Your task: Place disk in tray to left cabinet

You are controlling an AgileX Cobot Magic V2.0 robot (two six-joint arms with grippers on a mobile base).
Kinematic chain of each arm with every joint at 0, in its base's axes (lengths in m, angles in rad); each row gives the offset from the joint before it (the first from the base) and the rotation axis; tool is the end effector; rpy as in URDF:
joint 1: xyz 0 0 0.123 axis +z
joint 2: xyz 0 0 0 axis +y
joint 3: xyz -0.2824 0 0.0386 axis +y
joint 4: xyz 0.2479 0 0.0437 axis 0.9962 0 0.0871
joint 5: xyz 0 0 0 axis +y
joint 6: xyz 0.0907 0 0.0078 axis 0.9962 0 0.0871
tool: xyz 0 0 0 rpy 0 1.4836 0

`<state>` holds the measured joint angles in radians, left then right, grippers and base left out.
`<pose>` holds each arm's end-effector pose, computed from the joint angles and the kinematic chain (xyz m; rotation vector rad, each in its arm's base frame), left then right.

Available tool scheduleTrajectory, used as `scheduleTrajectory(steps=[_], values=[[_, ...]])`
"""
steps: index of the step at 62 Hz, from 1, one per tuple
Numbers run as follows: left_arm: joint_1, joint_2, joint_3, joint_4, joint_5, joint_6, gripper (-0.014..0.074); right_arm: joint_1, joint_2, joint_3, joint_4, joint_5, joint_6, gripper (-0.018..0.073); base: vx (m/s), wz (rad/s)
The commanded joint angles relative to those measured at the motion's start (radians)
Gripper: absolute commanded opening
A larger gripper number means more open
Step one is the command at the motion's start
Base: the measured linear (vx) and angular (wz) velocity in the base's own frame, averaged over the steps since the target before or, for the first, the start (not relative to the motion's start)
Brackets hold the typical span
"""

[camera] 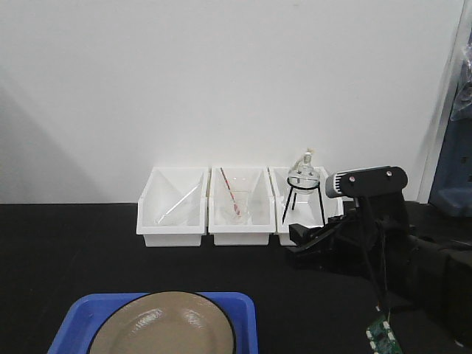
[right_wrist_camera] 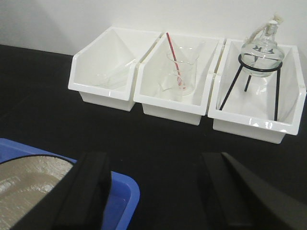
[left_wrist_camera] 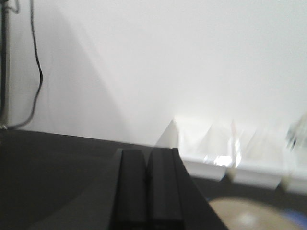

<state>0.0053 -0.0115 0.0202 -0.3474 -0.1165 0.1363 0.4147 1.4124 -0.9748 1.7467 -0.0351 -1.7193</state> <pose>0.0548 0.0038 0.2168 -0.1809 1.3724 -0.1427 0.2958 0.1269 0.3107 -0.3496 1.9042 0.2623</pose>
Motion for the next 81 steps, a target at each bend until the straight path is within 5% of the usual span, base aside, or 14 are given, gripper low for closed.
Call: scheduleTrajectory(steps=[1, 14, 27, 50, 74, 81], values=[[0.0, -0.004, -0.091, -0.103, 0.019, -0.062, -0.0003, -0.006, -0.057, -0.009, -0.013, 0.028, -0.014, 0.047, 0.0, 0.0], [0.0, 0.195, -0.406, -0.015, 0.538, -0.032, -0.0003, -0.006, -0.059, -0.009, 0.007, 0.024, -0.014, 0.047, 0.0, 0.0], [0.0, 0.664, -0.711, 0.073, 0.779, -0.018, -0.0003, -0.006, -0.059, -0.009, 0.039, 0.025, -0.011, 0.047, 0.0, 0.0], [0.0, 1.315, -1.015, 0.128, 0.799, 0.018, 0.0031, -0.006, -0.059, -0.009, 0.039, 0.024, 0.025, 0.047, 0.0, 0.0], [-0.001, 1.698, -1.191, 0.073, 0.717, 0.045, 0.0441, -0.006, -0.059, -0.009, 0.037, 0.014, 0.021, 0.047, 0.0, 0.0], [-0.001, 1.756, -1.212, 0.066, 0.705, 0.045, 0.05, -0.006, -0.059, -0.009, 0.037, -0.006, 0.012, 0.047, 0.0, 0.0]])
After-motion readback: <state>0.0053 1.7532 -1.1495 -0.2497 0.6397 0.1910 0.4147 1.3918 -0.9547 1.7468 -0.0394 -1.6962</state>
